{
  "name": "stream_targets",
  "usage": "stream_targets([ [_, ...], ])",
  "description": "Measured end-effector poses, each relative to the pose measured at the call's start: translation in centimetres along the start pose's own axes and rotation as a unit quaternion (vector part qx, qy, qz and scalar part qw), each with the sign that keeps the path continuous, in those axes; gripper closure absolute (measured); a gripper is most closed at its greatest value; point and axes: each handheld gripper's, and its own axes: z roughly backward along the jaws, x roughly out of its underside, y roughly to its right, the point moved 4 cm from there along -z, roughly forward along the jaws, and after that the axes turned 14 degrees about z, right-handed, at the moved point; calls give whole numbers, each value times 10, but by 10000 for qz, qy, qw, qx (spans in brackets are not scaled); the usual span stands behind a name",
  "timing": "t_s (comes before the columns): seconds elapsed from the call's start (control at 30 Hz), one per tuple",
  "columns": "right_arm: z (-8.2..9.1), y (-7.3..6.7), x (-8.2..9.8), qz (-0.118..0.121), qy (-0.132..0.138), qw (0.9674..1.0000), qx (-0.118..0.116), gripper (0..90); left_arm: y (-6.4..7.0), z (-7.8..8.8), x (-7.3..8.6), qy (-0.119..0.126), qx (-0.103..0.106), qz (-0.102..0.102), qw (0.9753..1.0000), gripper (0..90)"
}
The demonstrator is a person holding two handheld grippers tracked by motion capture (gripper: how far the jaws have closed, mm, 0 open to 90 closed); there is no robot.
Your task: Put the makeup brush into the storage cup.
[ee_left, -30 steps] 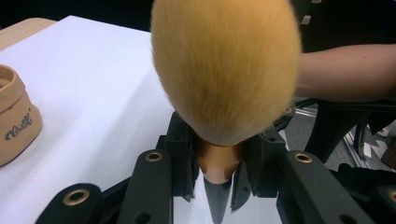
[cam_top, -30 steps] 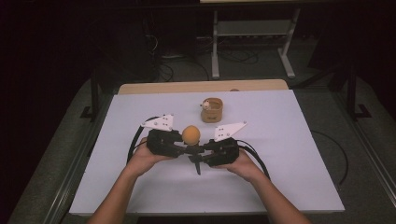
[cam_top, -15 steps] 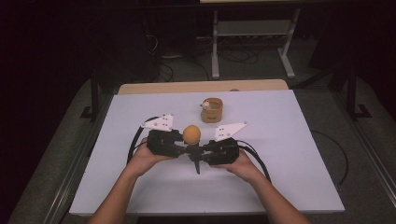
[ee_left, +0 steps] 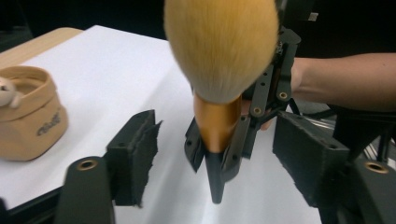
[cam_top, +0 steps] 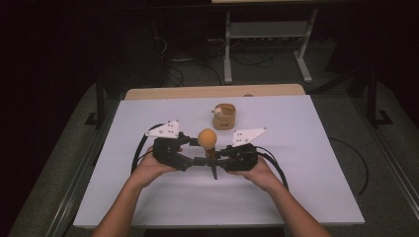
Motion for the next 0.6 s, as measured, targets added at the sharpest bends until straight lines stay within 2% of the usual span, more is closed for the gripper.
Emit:
stream_targets([
  [0.33,8,7,3,-3,-141,9993,360,725,-8,16,9,228,-515,100,9984,154],
  [0.6,14,13,4,-56,-203,9976,662,725,-11,31,21,343,-948,107,9948,112],
])
